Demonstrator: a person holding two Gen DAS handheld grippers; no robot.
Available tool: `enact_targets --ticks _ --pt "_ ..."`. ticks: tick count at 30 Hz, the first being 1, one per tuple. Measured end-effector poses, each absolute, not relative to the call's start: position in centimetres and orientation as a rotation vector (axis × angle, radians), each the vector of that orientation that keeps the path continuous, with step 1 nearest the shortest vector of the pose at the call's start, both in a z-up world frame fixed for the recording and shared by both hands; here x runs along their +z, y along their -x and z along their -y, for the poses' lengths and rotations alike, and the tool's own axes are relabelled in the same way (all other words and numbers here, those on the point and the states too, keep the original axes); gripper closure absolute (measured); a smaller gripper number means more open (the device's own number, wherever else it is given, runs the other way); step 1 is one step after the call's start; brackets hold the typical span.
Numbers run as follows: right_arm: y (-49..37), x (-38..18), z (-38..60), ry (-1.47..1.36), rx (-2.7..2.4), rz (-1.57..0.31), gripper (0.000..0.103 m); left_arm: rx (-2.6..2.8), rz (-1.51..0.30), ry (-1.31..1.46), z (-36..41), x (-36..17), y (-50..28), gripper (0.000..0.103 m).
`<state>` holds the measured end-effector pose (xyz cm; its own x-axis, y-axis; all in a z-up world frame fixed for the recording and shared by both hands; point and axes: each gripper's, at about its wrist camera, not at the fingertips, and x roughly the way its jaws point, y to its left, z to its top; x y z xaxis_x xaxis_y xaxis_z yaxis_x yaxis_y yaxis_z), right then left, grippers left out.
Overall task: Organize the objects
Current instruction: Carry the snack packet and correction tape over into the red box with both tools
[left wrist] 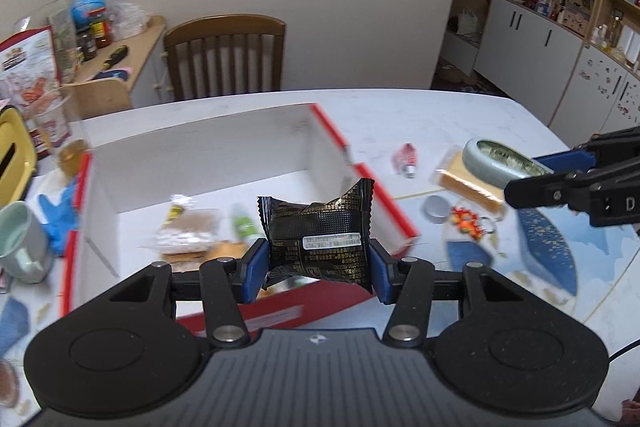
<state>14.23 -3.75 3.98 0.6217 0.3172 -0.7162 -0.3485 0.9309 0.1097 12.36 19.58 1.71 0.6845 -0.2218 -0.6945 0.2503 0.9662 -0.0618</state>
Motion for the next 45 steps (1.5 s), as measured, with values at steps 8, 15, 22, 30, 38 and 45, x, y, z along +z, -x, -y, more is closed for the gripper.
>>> enact_targets --ticks 8,15,22,30,38,45 --pt "-15.7 4.5 -1.3 0.064 0.417 -0.801 0.059 -0.215 -0.762 -0.064 -24.1 1.9 -14.1 0.052" --pt "-18.3 4.1 -4.9 0.101 0.423 -0.793 0.059 -0.176 -0.770 -0.105 -26.5 1.2 -17.1 0.052" --pt "-21.4 2.4 -7.8 0.162 0.410 -0.811 0.059 -0.170 -0.819 -0.121 -27.6 -0.4 -21.0 0.052" --pt "-24.0 -0.3 -10.5 0.239 0.422 -0.870 0.059 -0.192 -0.866 -0.137 -27.7 -2.1 -25.2 0.052" --pt "-25.7 -3.1 -12.6 0.318 0.411 -0.927 0.059 -0.233 -0.933 -0.204 -26.7 -4.0 -28.1 0.052" --pt "-25.9 -4.5 -13.7 0.356 0.415 -0.950 0.059 -0.239 -0.995 -0.218 -26.4 -6.0 -29.3 0.051"
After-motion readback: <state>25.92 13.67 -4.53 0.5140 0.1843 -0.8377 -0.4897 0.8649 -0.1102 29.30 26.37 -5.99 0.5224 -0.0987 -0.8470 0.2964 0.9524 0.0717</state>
